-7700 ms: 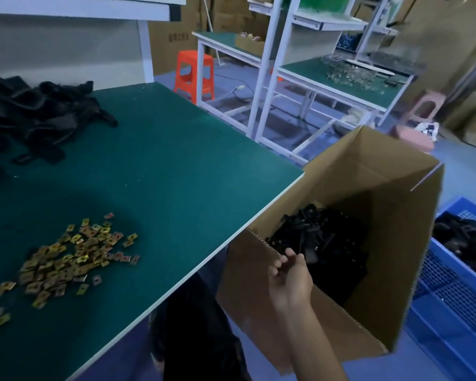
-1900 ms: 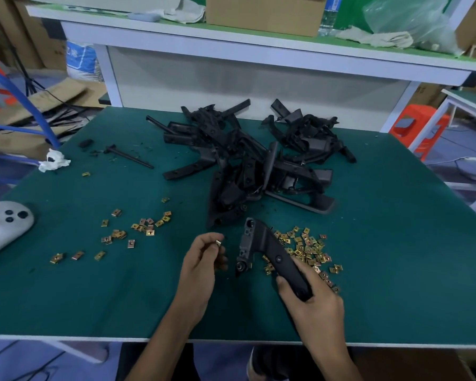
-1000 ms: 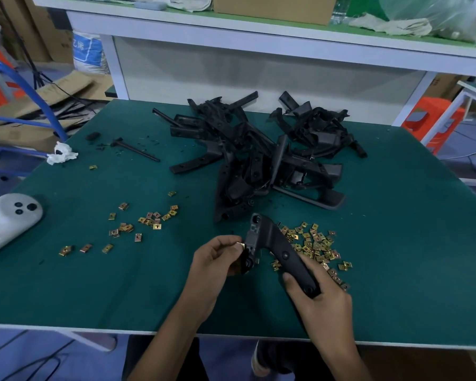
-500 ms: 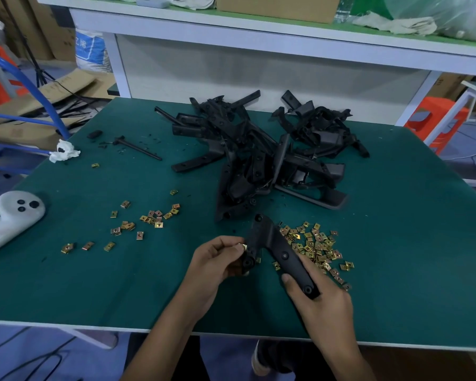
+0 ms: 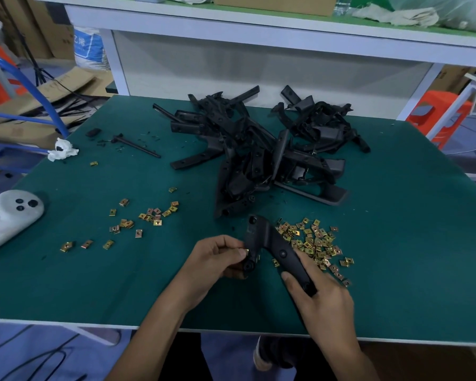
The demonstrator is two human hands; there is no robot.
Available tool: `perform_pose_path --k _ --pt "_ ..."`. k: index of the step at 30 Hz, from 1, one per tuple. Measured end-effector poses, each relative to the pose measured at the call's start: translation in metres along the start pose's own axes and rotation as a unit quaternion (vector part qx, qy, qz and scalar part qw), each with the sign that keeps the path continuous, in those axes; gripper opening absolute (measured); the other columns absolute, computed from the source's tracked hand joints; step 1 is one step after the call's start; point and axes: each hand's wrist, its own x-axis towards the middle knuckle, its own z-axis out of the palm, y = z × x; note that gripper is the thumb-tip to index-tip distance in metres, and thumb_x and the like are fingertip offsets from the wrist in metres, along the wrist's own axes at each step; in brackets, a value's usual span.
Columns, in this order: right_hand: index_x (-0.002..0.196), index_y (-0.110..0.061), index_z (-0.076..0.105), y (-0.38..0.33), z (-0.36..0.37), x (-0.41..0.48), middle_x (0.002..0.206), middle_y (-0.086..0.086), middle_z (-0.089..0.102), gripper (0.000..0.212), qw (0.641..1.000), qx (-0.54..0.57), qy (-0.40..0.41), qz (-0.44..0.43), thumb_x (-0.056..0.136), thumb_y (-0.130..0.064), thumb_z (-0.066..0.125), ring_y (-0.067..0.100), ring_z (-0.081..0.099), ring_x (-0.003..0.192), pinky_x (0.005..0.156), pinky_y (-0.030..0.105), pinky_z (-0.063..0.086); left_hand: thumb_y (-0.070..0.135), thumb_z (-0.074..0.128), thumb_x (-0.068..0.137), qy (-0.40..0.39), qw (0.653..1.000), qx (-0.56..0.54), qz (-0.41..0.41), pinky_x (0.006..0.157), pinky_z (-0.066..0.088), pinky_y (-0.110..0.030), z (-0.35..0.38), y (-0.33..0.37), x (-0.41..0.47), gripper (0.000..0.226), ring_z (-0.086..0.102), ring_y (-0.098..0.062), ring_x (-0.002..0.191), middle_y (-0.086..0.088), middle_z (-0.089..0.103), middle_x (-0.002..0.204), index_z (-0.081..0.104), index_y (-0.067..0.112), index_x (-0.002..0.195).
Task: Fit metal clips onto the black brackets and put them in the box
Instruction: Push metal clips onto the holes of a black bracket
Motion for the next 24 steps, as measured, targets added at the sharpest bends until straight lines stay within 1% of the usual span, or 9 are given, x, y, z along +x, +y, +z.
perform_pose_path --k 3,6,8,10,11,13,15,19,24 --pt "0.134 -0.037 0.065 0.001 0.001 0.000 0.073 -0.003 0.066 0.048 1.000 0.020 0.003 0.014 0.087 -0.044 0.074 0.020 0.062 0.064 0.057 0.040 0.052 0.003 0.064 0.094 0.000 1.000 -0.017 0.003 0.068 0.058 -0.033 0.000 -0.004 0.002 0.008 0.068 -0.026 0.080 -0.017 0.071 0.087 0.071 0.004 0.090" --pt "0.134 -0.036 0.064 -0.001 0.001 -0.001 0.083 -0.004 0.070 0.053 0.998 0.055 0.019 0.033 0.086 -0.058 0.061 0.019 0.064 0.070 0.065 0.042 0.054 0.011 0.068 0.094 0.030 0.999 -0.020 0.024 0.072 0.058 -0.029 0.010 -0.011 0.003 0.012 0.071 -0.024 0.085 -0.016 0.075 0.095 0.070 0.005 0.104" --pt "0.134 -0.040 0.062 -0.003 0.002 -0.003 0.091 -0.007 0.072 0.049 0.997 0.067 0.033 0.038 0.088 -0.056 0.062 0.018 0.065 0.075 0.068 0.041 0.055 0.022 0.077 0.087 0.077 0.995 0.045 0.034 0.072 0.059 -0.027 0.016 -0.017 0.003 0.017 0.073 -0.021 0.084 -0.007 0.077 0.091 0.071 0.015 0.102" --pt "0.135 -0.039 0.061 -0.004 0.003 -0.004 0.098 -0.008 0.073 0.046 0.996 0.069 0.042 0.032 0.090 -0.045 0.069 0.017 0.067 0.082 0.070 0.040 0.055 0.043 0.083 0.077 0.130 0.978 0.154 0.043 0.073 0.060 -0.027 0.019 -0.023 0.001 0.027 0.072 -0.014 0.081 0.006 0.075 0.087 0.071 0.028 0.096" --pt "0.136 -0.038 0.061 -0.004 0.003 -0.004 0.099 -0.007 0.073 0.046 0.997 0.063 0.042 0.026 0.091 -0.042 0.071 0.017 0.067 0.085 0.070 0.040 0.056 0.053 0.081 0.072 0.146 0.967 0.201 0.053 0.073 0.059 -0.026 0.020 -0.025 0.000 0.032 0.071 -0.009 0.079 0.011 0.073 0.085 0.070 0.032 0.094" --pt "0.136 -0.037 0.060 -0.004 0.003 -0.005 0.099 -0.007 0.072 0.047 0.998 0.053 0.040 0.019 0.091 -0.043 0.069 0.014 0.066 0.084 0.070 0.039 0.056 0.063 0.075 0.071 0.164 0.950 0.255 0.078 0.069 0.056 -0.021 0.023 -0.027 -0.002 0.033 0.068 -0.003 0.074 0.016 0.071 0.082 0.068 0.037 0.091" --pt "0.136 -0.037 0.060 -0.003 0.003 -0.005 0.098 -0.008 0.072 0.047 0.997 0.057 0.039 0.016 0.091 -0.045 0.068 0.013 0.066 0.082 0.070 0.039 0.057 0.065 0.071 0.075 0.173 0.939 0.280 0.097 0.064 0.055 -0.025 0.024 -0.026 -0.004 0.033 0.066 -0.006 0.069 0.013 0.068 0.075 0.064 0.036 0.089" --pt "0.134 -0.041 0.058 -0.001 0.005 -0.005 0.093 -0.014 0.072 0.046 0.996 0.080 0.044 0.017 0.089 -0.048 0.067 0.008 0.065 0.077 0.068 0.038 0.057 0.063 0.068 0.079 0.166 0.939 0.278 0.116 0.068 0.058 -0.043 0.026 -0.025 -0.006 0.034 0.064 -0.013 0.068 0.008 0.064 0.072 0.063 0.032 0.091" --pt "0.134 -0.041 0.055 0.002 0.007 -0.005 0.088 -0.015 0.071 0.048 0.996 0.081 0.037 0.009 0.088 -0.053 0.064 0.009 0.066 0.072 0.064 0.038 0.057 0.058 0.065 0.085 0.153 0.936 0.282 0.143 0.066 0.056 -0.049 0.026 -0.027 -0.007 0.033 0.063 -0.020 0.069 0.002 0.064 0.072 0.062 0.026 0.087"
